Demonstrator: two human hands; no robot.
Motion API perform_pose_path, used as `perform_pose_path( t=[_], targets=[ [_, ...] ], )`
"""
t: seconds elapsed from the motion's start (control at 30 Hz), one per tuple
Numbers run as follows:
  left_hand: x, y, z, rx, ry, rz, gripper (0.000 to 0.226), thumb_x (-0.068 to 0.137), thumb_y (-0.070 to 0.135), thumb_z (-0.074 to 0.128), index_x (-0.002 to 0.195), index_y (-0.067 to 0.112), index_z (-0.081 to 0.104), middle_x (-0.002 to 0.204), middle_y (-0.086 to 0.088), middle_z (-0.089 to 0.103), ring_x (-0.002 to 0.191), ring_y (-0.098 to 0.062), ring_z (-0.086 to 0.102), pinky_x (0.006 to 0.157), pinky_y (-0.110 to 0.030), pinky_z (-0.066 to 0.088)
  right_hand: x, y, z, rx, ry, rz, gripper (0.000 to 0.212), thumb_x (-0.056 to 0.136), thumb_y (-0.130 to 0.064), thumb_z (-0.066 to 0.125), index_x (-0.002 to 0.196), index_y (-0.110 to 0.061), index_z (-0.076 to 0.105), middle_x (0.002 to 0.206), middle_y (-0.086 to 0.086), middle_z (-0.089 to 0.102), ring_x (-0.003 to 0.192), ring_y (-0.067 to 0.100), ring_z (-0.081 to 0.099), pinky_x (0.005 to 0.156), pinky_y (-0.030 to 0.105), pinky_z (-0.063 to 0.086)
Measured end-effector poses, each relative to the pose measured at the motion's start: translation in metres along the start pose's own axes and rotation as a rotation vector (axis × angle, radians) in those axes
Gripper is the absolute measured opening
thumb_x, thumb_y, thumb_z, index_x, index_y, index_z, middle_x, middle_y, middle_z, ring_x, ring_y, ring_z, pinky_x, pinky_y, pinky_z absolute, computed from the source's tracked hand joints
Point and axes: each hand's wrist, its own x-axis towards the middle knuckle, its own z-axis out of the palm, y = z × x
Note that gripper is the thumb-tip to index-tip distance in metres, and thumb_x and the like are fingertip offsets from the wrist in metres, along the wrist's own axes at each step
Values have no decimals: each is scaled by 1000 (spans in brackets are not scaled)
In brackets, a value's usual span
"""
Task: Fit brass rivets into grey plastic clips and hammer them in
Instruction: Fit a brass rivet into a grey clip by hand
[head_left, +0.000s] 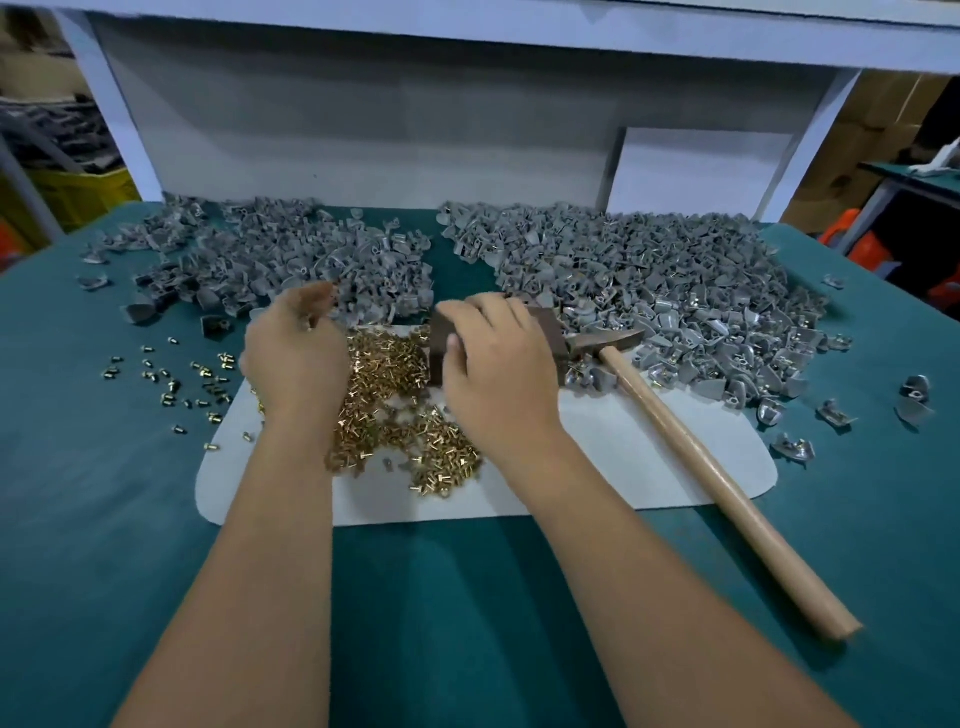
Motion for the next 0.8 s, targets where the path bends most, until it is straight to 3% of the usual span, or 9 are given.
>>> perform_pose_path(
  t=[0.07, 0.13, 0.23, 0.3, 0.4, 0.53, 0.6, 0.8],
  targets=[
    [3, -5, -4, 194, -59, 64, 54, 85, 2, 43, 125, 32, 62, 126, 0, 65, 107, -26, 60, 103, -51, 42, -7, -11, 3, 47, -47, -123, 26, 81, 0, 57, 104, -4, 68, 93, 10, 64, 89, 28, 56, 77, 41, 49],
    [3, -7, -3, 407, -141, 150, 61, 87, 1, 41, 137, 34, 52, 142, -7, 53, 132, -29, 43, 113, -53, 27, -12, -18, 7, 26, -146, -206, 22, 80, 0, 57, 97, -4, 70, 88, 11, 65, 85, 30, 56, 73, 42, 49],
    [3, -10, 2, 630, -308, 188, 58, 96, 13, 37, 150, 35, 31, 161, 1, 24, 150, -23, 9, 116, -57, 7, -13, -21, 11, -7, -289, -215, 26, 86, -12, 55, 108, -9, 69, 97, 9, 63, 93, 28, 53, 79, 42, 47],
    [5, -14, 2, 751, -375, 172, 52, 101, 23, 32, 152, 34, 27, 163, 2, 15, 151, -22, 1, 116, -59, 4, -14, -19, 12, 0, -365, -183, 36, 92, -24, 53, 126, -18, 61, 115, 6, 59, 105, 26, 48, 89, 39, 44],
    [6, -13, 1, 722, -355, 144, 48, 100, 23, 35, 147, 33, 39, 161, 3, 23, 150, -21, 8, 114, -57, 10, -14, -17, 13, 2, -391, -176, 44, 93, -33, 51, 135, -22, 53, 130, 4, 53, 113, 24, 43, 96, 38, 40],
    [4, -10, 0, 594, -202, 106, 38, 92, 15, 48, 124, 27, 65, 140, 1, 52, 136, -29, 30, 105, -48, 23, -13, -17, 15, -52, -469, -206, 36, 92, -33, 49, 124, -20, 62, 117, 0, 59, 110, 21, 43, 93, 39, 40],
    [3, -11, -2, 553, -125, 86, 33, 88, 12, 54, 115, 25, 70, 128, -2, 62, 129, -32, 35, 99, -44, 26, -12, -16, 15, -12, -502, -187, 32, 92, -31, 51, 118, -18, 65, 111, -1, 60, 107, 20, 43, 91, 38, 40],
    [4, -11, 0, 540, -156, 101, 43, 90, 12, 51, 131, 24, 60, 131, -10, 61, 131, -34, 37, 103, -45, 28, -14, -18, 13, 78, -523, -136, 51, 88, -43, 55, 135, -24, 52, 122, -4, 54, 108, 18, 40, 94, 33, 37]
  ],
)
